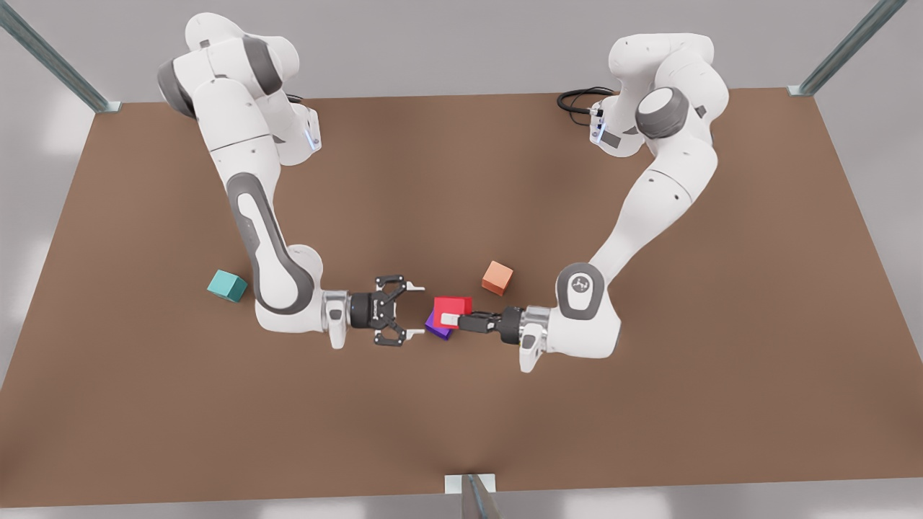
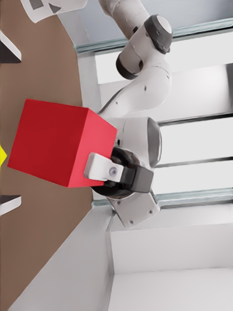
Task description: Pick up red wooden cube and pass to hand red wooden cube and place in blue wooden cube
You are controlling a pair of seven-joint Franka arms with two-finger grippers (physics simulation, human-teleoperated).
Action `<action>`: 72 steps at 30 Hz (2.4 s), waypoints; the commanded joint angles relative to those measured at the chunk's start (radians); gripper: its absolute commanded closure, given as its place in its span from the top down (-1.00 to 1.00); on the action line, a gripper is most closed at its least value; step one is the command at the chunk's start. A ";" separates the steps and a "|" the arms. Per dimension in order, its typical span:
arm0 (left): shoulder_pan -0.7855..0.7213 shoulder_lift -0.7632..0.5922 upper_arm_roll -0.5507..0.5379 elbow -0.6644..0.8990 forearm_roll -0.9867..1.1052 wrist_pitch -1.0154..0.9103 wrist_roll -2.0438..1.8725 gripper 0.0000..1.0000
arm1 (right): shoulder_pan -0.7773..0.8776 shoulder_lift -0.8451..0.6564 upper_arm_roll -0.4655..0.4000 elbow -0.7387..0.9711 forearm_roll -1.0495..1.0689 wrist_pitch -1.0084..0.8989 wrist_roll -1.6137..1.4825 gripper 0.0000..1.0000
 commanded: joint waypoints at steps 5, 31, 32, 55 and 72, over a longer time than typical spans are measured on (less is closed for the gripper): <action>-0.012 0.006 -0.001 0.001 -0.015 0.024 0.192 0.33 | 0.004 0.002 0.000 0.000 0.021 0.021 -0.420 1.00; -0.019 0.007 -0.001 -0.002 -0.049 0.060 0.284 0.33 | 0.063 0.025 0.000 0.022 0.069 0.119 -0.399 1.00; -0.024 0.007 -0.001 -0.003 -0.058 0.080 0.286 0.33 | 0.067 0.025 0.002 0.025 0.070 0.127 -0.397 1.00; -0.035 0.007 0.001 -0.003 -0.058 0.096 0.286 0.56 | 0.084 0.034 0.007 0.045 0.090 0.149 -0.337 0.39; 0.445 -0.056 -0.031 -0.036 0.632 -0.627 0.200 1.00 | 0.024 0.025 0.000 0.051 0.041 0.136 -0.317 0.39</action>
